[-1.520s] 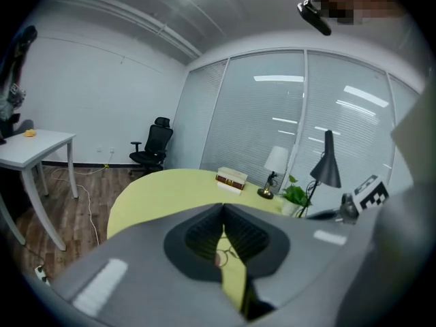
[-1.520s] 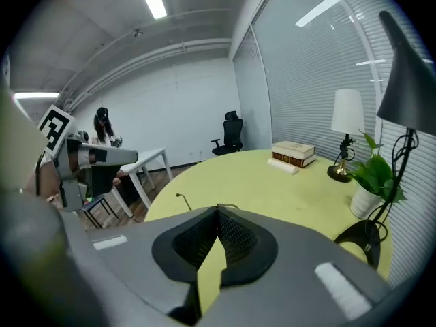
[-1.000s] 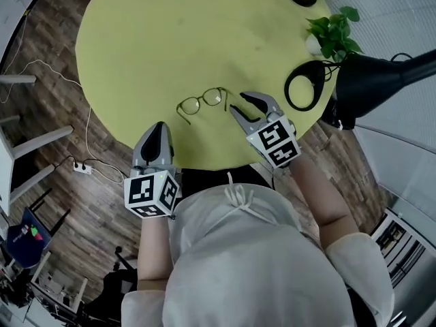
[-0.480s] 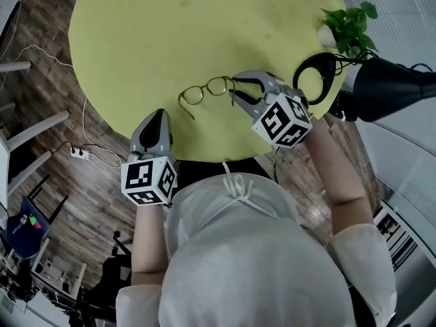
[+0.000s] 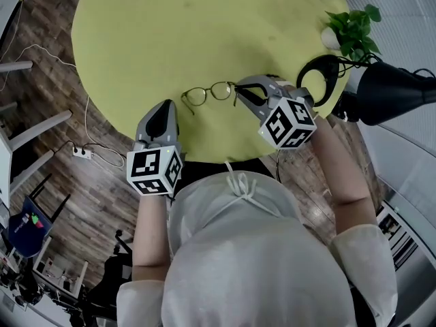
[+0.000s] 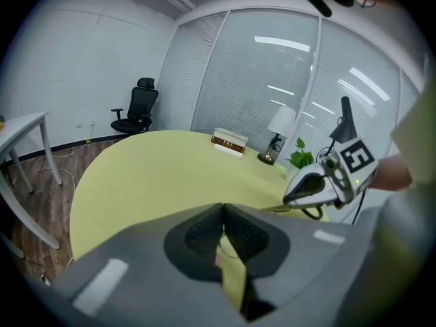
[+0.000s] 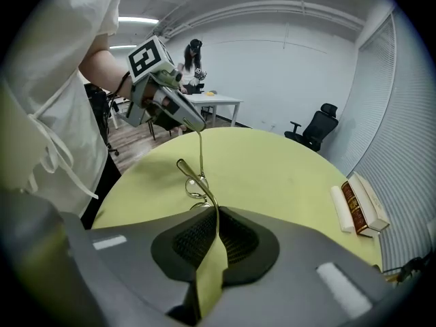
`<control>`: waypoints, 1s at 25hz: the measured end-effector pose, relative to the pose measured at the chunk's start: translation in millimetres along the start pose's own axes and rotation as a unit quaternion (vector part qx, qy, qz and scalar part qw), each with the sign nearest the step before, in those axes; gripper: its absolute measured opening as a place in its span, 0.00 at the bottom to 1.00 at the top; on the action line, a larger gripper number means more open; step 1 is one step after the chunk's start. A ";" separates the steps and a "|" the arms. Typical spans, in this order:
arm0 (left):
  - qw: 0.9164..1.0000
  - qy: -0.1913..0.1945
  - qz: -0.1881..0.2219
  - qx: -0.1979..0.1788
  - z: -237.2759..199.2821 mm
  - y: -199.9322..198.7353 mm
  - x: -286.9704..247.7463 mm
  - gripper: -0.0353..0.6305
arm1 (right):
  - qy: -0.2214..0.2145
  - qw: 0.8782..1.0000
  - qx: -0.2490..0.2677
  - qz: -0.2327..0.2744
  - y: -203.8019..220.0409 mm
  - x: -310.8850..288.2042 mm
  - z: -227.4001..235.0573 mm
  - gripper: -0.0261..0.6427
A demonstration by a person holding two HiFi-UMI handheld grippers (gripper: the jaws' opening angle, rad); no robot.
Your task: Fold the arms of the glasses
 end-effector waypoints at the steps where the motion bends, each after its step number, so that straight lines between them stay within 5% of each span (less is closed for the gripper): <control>1: 1.000 0.001 -0.004 0.001 -1.8 0.2 -3.8 0.06 | -0.002 1.000 0.000 -0.002 -0.4 0.1 0.0 0.06; 25: 0.993 0.069 -0.096 -0.025 27.3 28.9 -74.3 0.06 | -0.013 1.000 -0.027 -0.001 1.8 0.4 1.8 0.06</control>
Point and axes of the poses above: the fingertips, and each gripper's own axes: x backward along the fingers, z to its right, y out of its underside, the point moved 4 cm from there along x, backward along the fingers, and after that the axes turned 1 degree about y, right-handed, at the moved point
